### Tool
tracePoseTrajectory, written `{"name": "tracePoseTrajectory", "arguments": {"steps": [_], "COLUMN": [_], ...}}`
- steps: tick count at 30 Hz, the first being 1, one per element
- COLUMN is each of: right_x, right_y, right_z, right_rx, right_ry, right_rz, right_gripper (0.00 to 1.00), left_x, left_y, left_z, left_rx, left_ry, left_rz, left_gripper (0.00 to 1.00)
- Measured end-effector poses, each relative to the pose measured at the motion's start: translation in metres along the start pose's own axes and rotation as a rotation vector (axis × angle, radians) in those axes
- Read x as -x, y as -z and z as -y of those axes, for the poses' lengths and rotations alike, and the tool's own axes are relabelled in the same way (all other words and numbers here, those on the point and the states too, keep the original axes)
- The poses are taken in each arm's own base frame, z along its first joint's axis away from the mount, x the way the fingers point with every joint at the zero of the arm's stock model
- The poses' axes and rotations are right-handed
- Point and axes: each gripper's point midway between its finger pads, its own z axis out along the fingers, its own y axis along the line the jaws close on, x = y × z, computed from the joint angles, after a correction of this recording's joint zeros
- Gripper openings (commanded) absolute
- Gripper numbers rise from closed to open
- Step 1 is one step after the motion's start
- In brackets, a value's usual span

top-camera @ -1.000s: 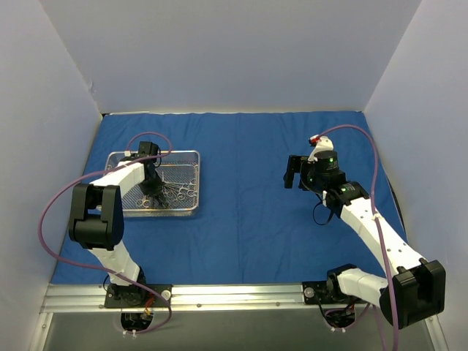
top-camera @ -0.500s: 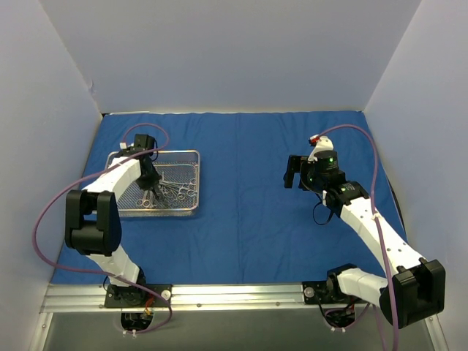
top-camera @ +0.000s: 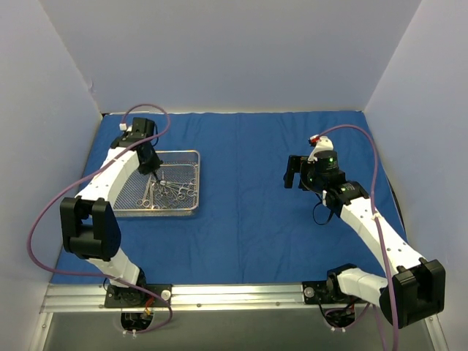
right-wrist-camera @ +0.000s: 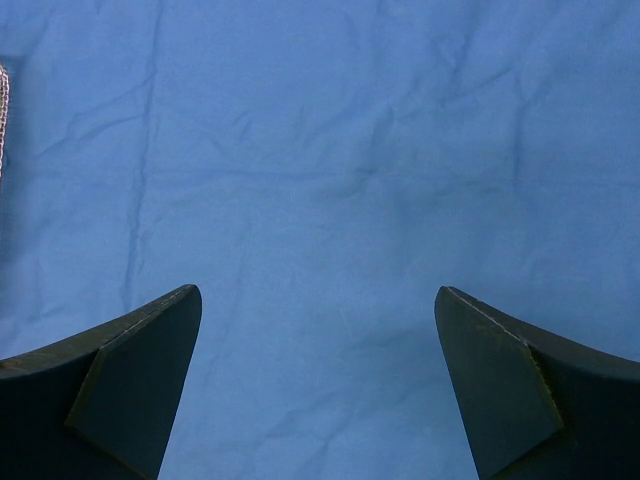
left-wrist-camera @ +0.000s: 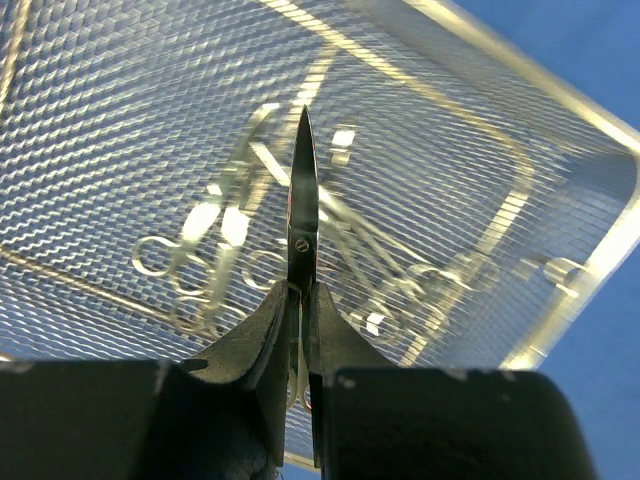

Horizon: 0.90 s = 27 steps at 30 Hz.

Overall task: Open and lay out the surgical kit
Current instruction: Pick up the medical item from the container, then place the medical item in the surgical kit.

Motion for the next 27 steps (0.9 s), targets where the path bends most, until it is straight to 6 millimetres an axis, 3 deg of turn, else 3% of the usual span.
{"name": "tracePoseTrajectory", "arguments": {"steps": [6, 9, 12, 15, 20, 27], "right_x": [-0.001, 0.001, 0.005, 0.011, 0.012, 0.009], "right_y": [0.001, 0.005, 0.012, 0.019, 0.025, 0.028], "right_z": [0.0, -0.002, -0.003, -0.005, -0.006, -0.006], "right_rx": [0.002, 0.009, 0.017, 0.027, 0.035, 0.032], "right_ry": [-0.003, -0.009, -0.017, -0.029, -0.039, -0.049], "right_rz": [-0.005, 0.003, 0.025, 0.051, 0.059, 0.052], "right_gripper": [0.98, 0.98, 0.98, 0.98, 0.98, 0.97], "left_x": [0.001, -0.011, -0.029, -0.048, -0.08, -0.112], "left_y": [0.046, 0.071, 0.083, 0.077, 0.051, 0.024], "left_z": [0.066, 0.108, 0.149, 0.183, 0.225, 0.269], "left_rx": [-0.132, -0.215, -0.268, -0.287, -0.28, -0.286], "left_ry": [-0.094, -0.155, -0.216, -0.265, -0.327, -0.39], "left_rz": [0.053, 0.064, 0.055, 0.033, -0.017, -0.05], "left_gripper": [0.02, 0.02, 0.02, 0.02, 0.02, 0.02]}}
